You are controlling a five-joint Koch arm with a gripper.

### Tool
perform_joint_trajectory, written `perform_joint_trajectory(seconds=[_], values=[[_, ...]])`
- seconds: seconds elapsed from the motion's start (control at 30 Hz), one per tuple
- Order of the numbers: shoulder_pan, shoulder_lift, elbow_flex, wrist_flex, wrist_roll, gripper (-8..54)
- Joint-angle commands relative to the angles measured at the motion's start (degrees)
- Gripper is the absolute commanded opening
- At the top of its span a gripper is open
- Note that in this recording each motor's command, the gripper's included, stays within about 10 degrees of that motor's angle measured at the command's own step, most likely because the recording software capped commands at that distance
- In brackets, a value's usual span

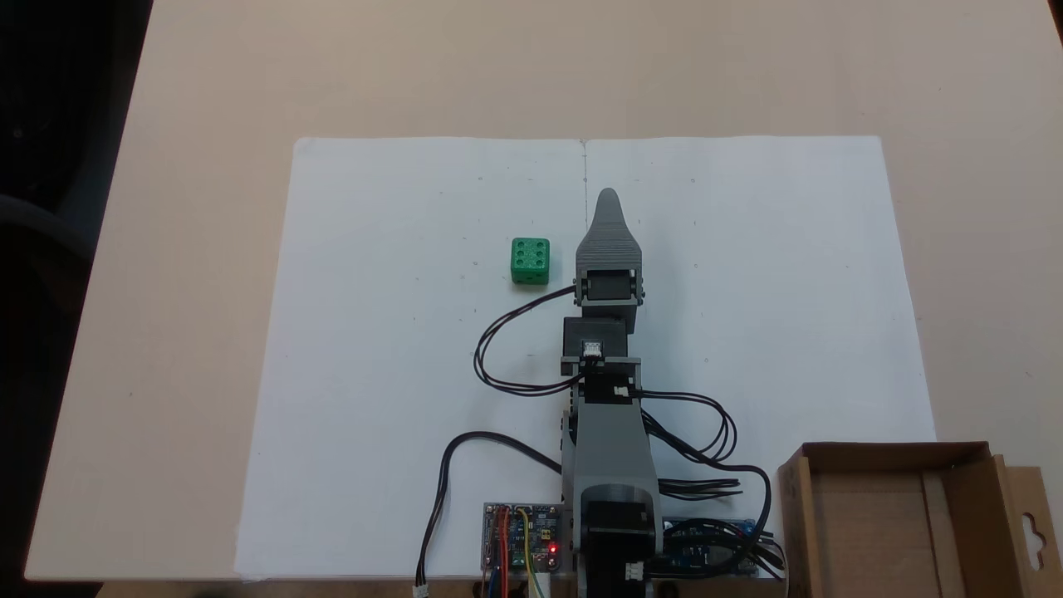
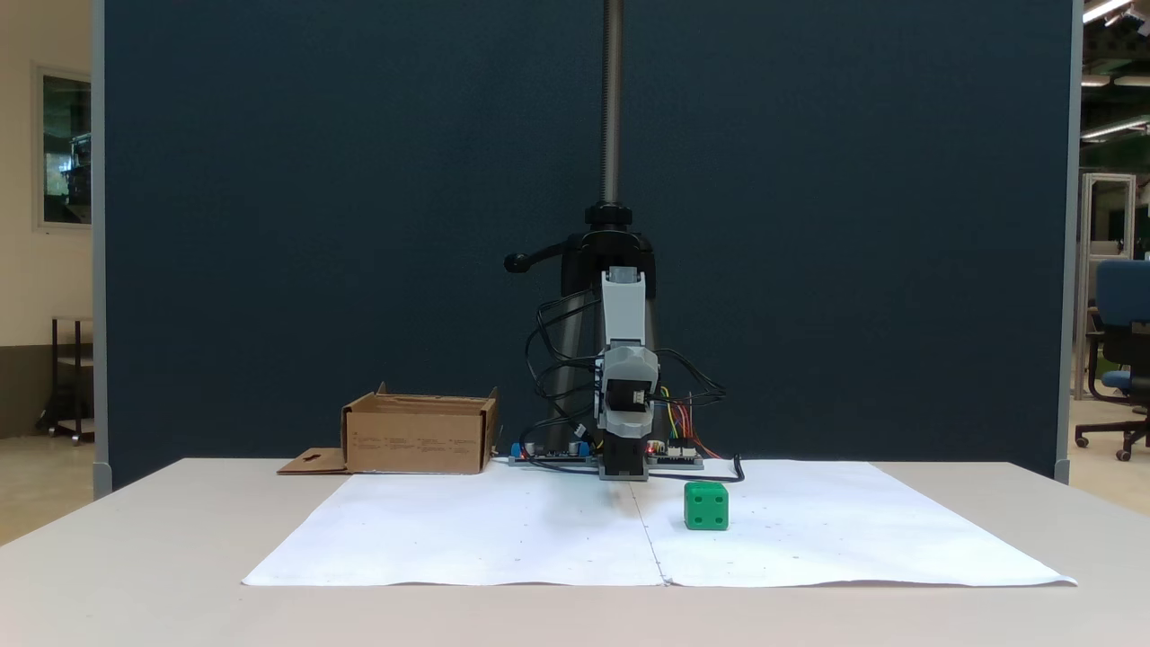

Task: Grasp a green dice and put it in the bin.

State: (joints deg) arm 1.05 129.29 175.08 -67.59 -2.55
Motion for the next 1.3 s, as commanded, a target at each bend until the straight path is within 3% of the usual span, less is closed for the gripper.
perform_joint_trajectory(seconds=[0.0, 0.53, 0.97, 1.27], values=[[1.0, 6.3, 3.2, -3.0, -1.2, 38.8], [8.8, 6.0, -40.3, 55.7, -1.1, 39.1], [-4.1, 4.3, -45.9, 98.1, 7.5, 39.2], [-8.8, -7.7, -59.9, 123.0, 16.8, 39.3]])
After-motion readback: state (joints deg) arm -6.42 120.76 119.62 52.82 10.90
